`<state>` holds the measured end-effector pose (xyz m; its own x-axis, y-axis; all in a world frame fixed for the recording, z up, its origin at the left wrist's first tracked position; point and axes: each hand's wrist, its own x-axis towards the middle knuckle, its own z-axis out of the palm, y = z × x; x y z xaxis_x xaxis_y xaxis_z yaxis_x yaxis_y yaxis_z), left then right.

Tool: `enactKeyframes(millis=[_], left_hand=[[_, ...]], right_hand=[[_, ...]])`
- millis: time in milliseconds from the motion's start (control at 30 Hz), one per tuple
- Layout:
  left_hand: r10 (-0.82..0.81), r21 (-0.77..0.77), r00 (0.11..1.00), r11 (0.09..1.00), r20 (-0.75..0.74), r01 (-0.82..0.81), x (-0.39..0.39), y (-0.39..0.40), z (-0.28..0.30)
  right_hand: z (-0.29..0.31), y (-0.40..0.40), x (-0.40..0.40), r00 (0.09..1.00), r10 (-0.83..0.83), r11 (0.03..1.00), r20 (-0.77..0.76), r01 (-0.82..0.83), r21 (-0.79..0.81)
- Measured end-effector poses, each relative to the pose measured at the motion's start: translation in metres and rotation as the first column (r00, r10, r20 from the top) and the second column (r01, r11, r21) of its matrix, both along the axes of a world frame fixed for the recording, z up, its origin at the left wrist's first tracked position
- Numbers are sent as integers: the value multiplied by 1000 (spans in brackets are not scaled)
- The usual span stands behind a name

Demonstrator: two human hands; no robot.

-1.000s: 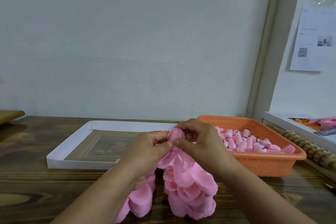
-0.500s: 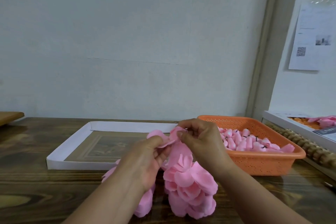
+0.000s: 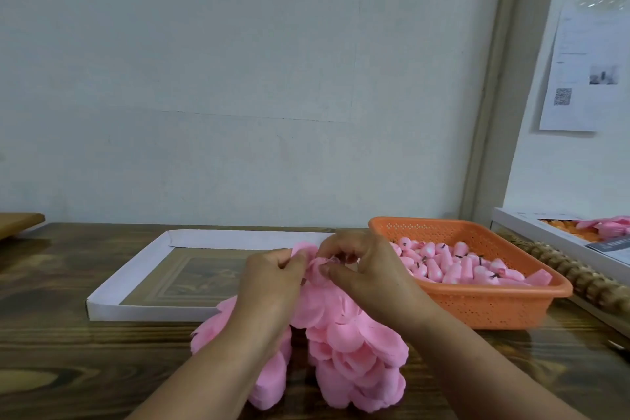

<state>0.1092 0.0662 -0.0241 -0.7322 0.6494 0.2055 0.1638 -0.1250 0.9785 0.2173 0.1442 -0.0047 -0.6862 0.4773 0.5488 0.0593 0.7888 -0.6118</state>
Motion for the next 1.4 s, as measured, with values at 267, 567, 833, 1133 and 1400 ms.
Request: enactKeyframes(millis=[267, 567, 833, 1133, 1400], left_hand=[[-110, -10, 984, 994, -137, 110, -4, 1, 4], [-278, 129, 952, 956, 128, 262, -4, -7, 11], [-373, 124, 920, 925, 120, 358, -8, -5, 5], [-462, 151, 854, 887, 241, 437, -6, -5, 0], [-382, 109, 876, 924, 294, 366, -6, -7, 4]], right_hand=[[6, 7, -1, 1000, -24, 1000, -1, 24, -12], [2, 10, -1, 991, -6, 994, -131, -8, -109], [5, 9, 0, 984, 80, 955, -156, -120, -270], [3, 12, -5, 991, 35, 940, -131, -77, -332], [2, 15, -10, 988, -19, 935, -156, -38, -353]])
